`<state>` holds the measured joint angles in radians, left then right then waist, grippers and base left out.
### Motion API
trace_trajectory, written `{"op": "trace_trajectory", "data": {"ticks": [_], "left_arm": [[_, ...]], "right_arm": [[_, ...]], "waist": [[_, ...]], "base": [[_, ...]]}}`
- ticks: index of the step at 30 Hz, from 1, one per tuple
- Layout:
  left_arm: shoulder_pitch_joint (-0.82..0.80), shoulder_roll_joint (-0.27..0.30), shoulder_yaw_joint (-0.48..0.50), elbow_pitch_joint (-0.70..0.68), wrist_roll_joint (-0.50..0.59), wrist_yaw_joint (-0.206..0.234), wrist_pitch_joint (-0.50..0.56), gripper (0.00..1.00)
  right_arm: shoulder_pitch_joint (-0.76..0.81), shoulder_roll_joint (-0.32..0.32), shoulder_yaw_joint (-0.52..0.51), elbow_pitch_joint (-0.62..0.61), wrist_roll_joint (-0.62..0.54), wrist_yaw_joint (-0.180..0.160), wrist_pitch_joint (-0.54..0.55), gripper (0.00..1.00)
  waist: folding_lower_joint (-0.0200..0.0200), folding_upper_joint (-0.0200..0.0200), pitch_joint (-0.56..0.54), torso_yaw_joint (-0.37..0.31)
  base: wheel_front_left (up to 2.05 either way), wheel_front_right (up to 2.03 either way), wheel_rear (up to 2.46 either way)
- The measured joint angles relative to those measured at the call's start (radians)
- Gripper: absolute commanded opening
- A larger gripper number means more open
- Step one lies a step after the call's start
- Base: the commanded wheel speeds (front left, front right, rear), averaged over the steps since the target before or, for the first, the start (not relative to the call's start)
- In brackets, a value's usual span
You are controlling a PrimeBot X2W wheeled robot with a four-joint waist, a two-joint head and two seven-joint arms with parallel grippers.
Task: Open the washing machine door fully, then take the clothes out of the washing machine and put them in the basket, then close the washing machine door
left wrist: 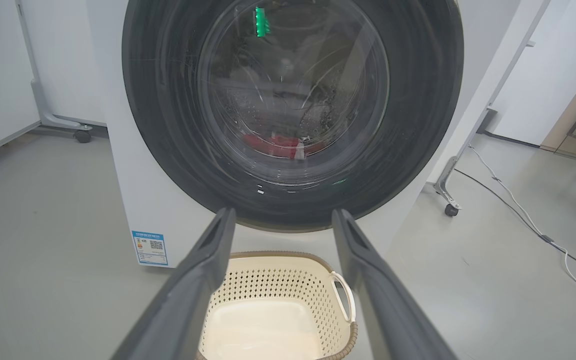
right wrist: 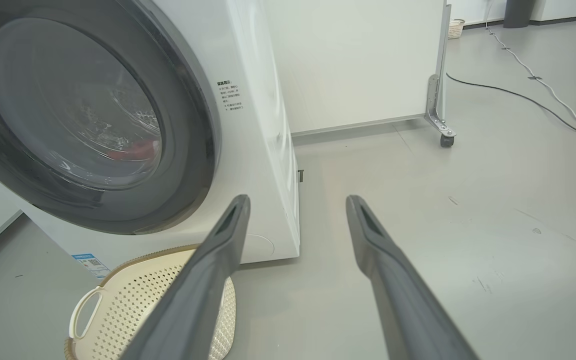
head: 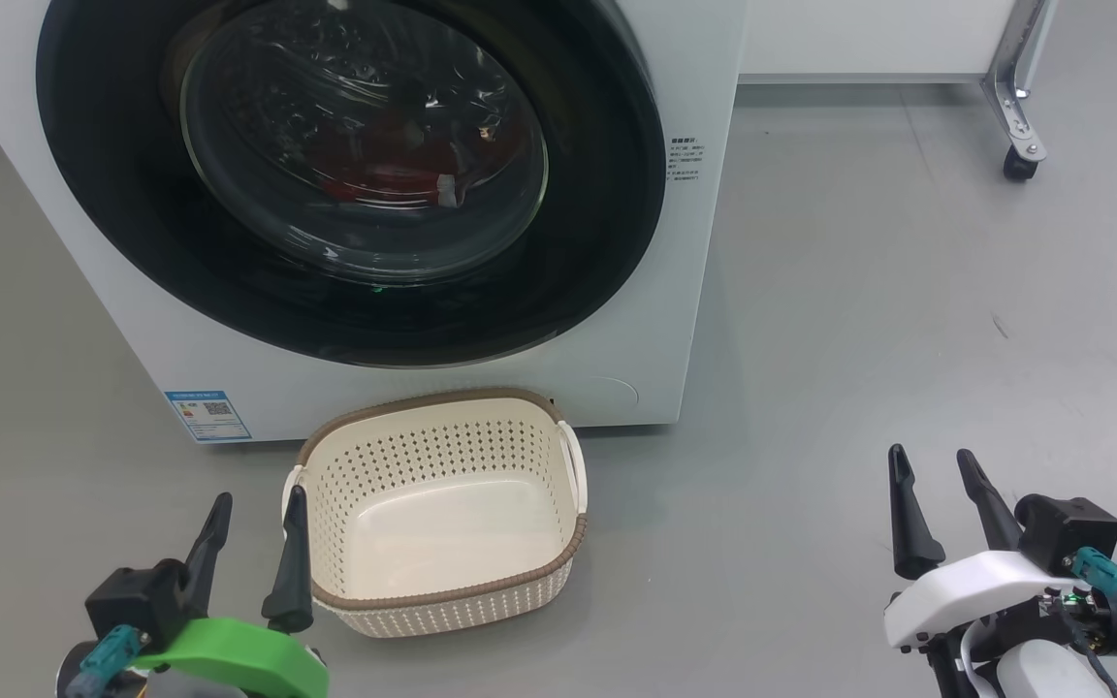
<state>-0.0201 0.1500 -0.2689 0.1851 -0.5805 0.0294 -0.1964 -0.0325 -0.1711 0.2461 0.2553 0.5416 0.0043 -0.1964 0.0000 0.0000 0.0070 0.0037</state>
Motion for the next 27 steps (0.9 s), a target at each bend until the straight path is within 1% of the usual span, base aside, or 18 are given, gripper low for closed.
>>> {"op": "trace_trajectory", "data": {"ticks": [6, 14, 16, 27], "left_arm": [[0.000, -0.001, -0.019, 0.011, 0.062, 0.015, -0.018, 1.00], [0.000, 0.000, -0.036, 0.024, 0.145, 0.032, -0.041, 1.00], [0.001, -0.001, -0.039, 0.029, 0.161, 0.037, -0.044, 1.00], [0.001, -0.014, -0.027, 0.058, 0.160, 0.046, -0.043, 1.00]], "right_arm": [[0.001, 0.001, 0.016, 0.006, -0.067, -0.016, -0.020, 1.00], [0.002, 0.004, 0.041, 0.013, -0.166, -0.018, -0.046, 1.00], [0.002, 0.006, 0.047, 0.013, -0.188, -0.026, -0.047, 1.00], [0.004, 0.018, 0.033, 0.024, -0.191, -0.026, -0.049, 1.00]], "waist": [[0.0000, 0.0000, 0.000, 0.001], [0.0000, 0.0000, 0.002, 0.001], [0.0000, 0.0000, 0.003, 0.001], [0.0000, 0.0000, 0.006, 0.000]], "base": [[0.00, 0.00, 0.00], [0.00, 0.00, 0.00], [0.00, 0.00, 0.00], [0.00, 0.00, 0.00]]}}
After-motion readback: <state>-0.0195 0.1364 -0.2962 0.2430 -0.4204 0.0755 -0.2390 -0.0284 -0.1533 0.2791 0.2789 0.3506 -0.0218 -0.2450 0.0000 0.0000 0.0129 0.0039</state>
